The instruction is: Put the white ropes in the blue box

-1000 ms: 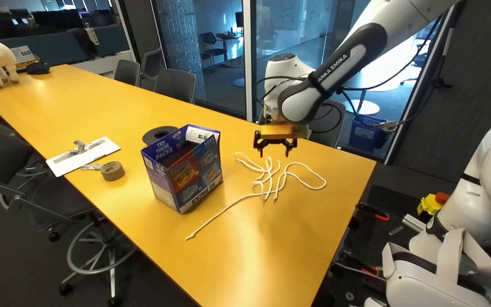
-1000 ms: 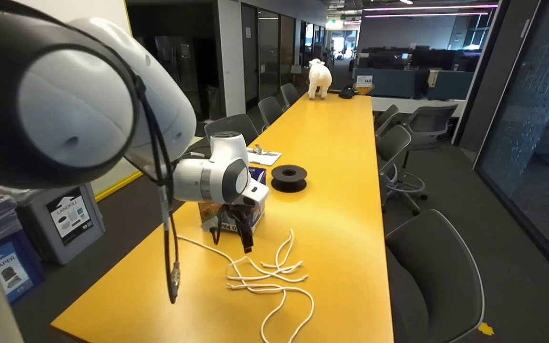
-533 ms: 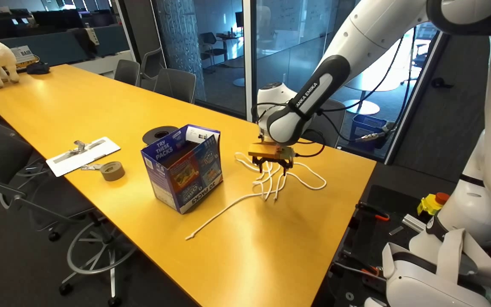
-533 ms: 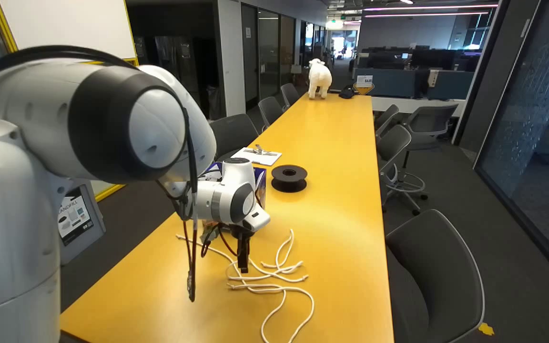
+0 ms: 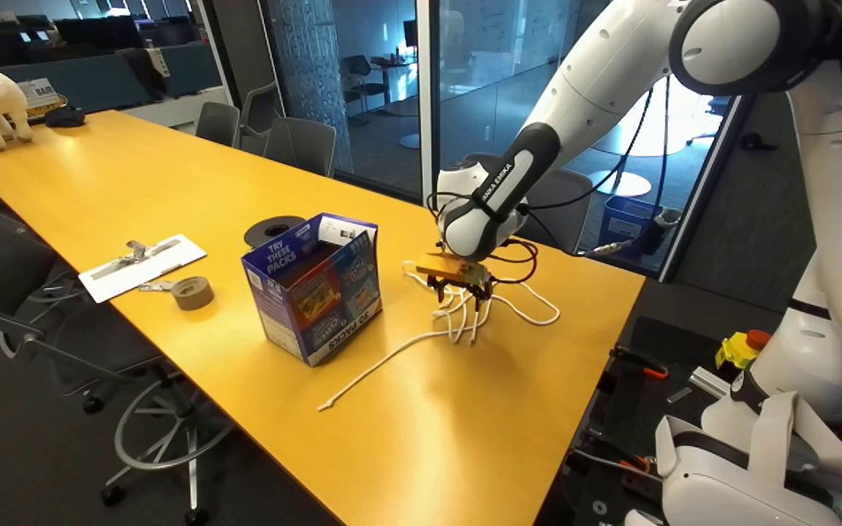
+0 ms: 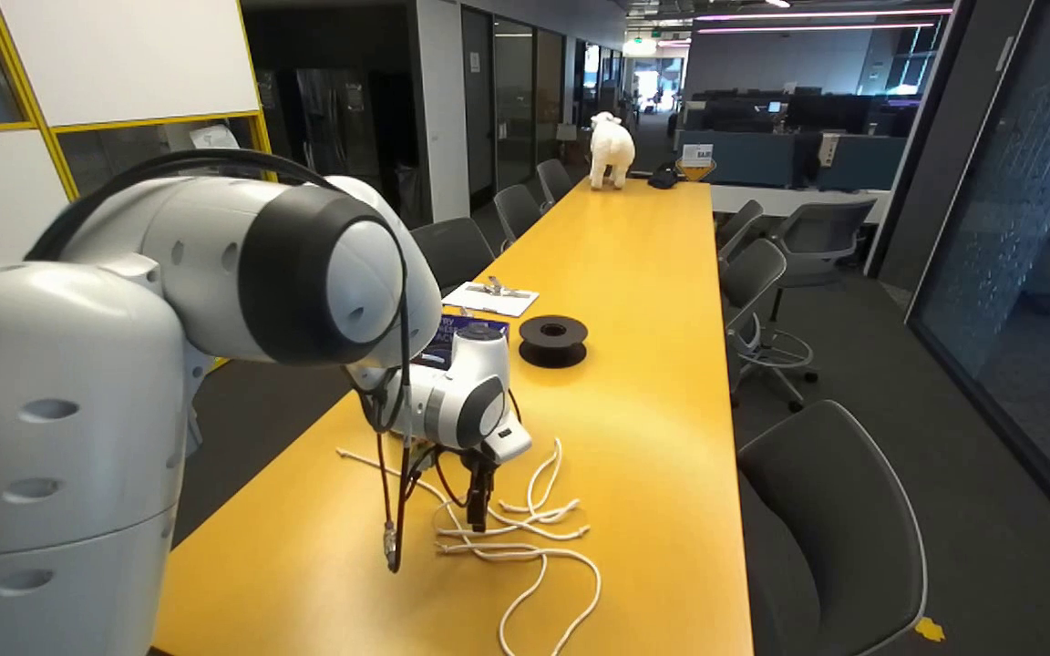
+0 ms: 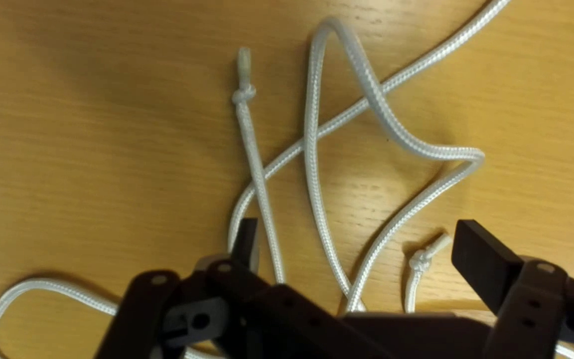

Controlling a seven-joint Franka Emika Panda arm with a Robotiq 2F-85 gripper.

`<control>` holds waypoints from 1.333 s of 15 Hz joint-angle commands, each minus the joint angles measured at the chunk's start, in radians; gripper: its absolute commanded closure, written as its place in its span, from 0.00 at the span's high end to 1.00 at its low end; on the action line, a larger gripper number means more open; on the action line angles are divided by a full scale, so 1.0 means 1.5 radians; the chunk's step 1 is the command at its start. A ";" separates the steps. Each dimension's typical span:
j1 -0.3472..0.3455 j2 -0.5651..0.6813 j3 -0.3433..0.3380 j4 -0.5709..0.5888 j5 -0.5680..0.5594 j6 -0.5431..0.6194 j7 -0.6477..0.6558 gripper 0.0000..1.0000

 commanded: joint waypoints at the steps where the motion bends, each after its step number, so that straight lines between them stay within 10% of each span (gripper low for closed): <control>1: 0.001 0.043 -0.017 0.046 0.018 0.006 -0.042 1.00; 20: -0.021 0.112 -0.033 0.111 0.053 0.040 -0.191 1.00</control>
